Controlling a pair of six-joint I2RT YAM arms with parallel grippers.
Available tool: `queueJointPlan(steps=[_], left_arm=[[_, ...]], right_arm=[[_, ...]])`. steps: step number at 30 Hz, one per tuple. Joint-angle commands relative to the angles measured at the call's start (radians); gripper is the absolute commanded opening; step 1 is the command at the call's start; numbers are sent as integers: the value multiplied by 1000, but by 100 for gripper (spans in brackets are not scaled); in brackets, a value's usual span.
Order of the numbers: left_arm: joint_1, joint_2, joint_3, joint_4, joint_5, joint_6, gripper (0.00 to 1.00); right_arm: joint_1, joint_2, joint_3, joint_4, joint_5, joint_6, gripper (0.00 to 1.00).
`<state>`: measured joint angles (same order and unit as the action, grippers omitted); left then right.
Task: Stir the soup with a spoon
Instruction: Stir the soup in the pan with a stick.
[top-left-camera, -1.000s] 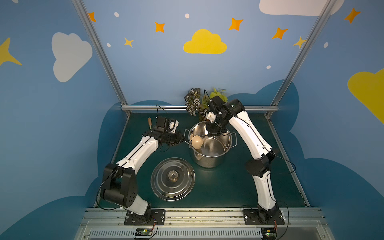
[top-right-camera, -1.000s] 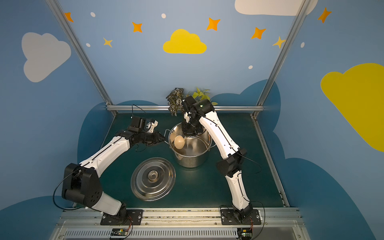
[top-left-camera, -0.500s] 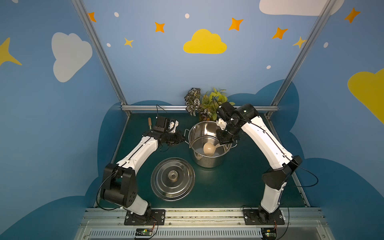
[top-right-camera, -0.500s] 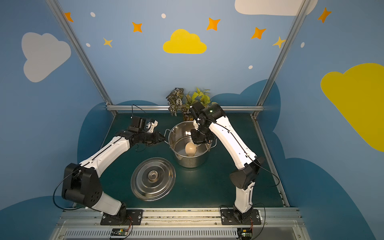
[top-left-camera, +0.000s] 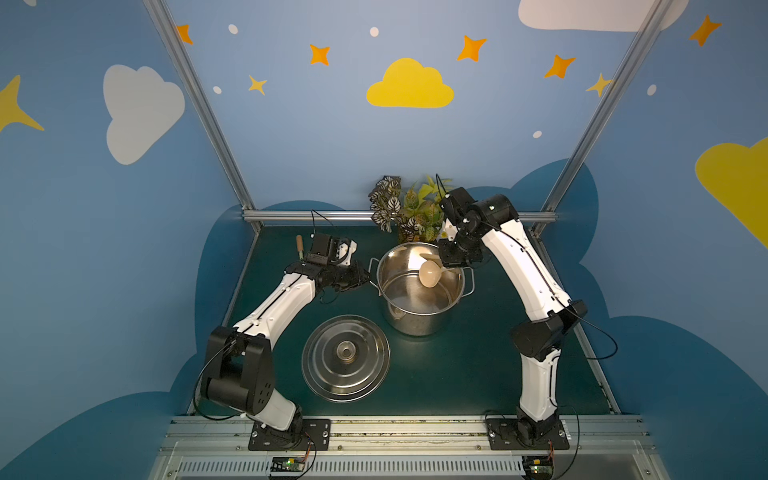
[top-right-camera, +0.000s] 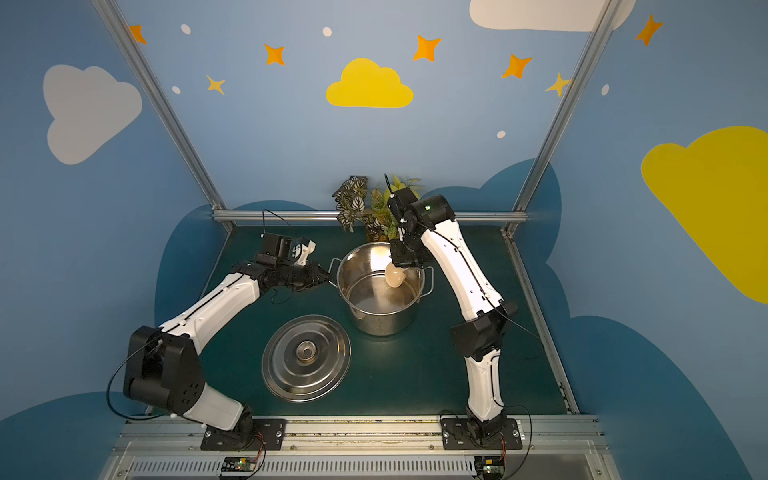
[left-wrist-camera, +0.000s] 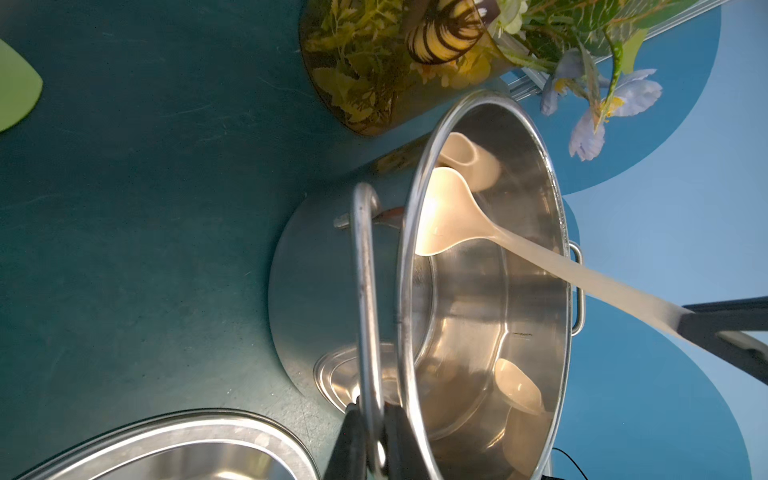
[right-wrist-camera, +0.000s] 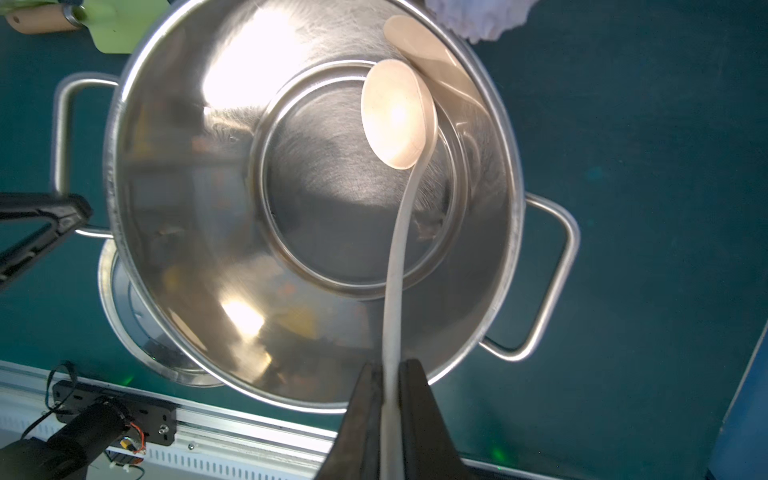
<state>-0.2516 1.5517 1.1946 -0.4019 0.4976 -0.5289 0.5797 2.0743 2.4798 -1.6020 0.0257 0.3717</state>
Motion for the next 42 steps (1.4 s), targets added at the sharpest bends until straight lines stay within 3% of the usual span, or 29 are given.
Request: queueJointPlan(steps=[1,9,20,29,34,42], left_arm=[[-2,-11,-25,-20,8,43,5],[-1,-9,-29,-20,10,44,5],[6,-13,-24,-20,8,49,6],[17,-17,-26,-19,4,48,6],[18,-15,-25,-19,8,48,6],[18,-11,-30,-13,16,41,6]], right_arm=[[19,52,73,-199,-76,-15,0],[108,109,146,-182,-204,-41,0],[149,-129,-152,-191,-129,-29,0],[58,-267,-370,-202,-19,8,0],[-5,-231,-334,-201,22,4,0],[-41,-80,-128,-201,-1,-2,0]])
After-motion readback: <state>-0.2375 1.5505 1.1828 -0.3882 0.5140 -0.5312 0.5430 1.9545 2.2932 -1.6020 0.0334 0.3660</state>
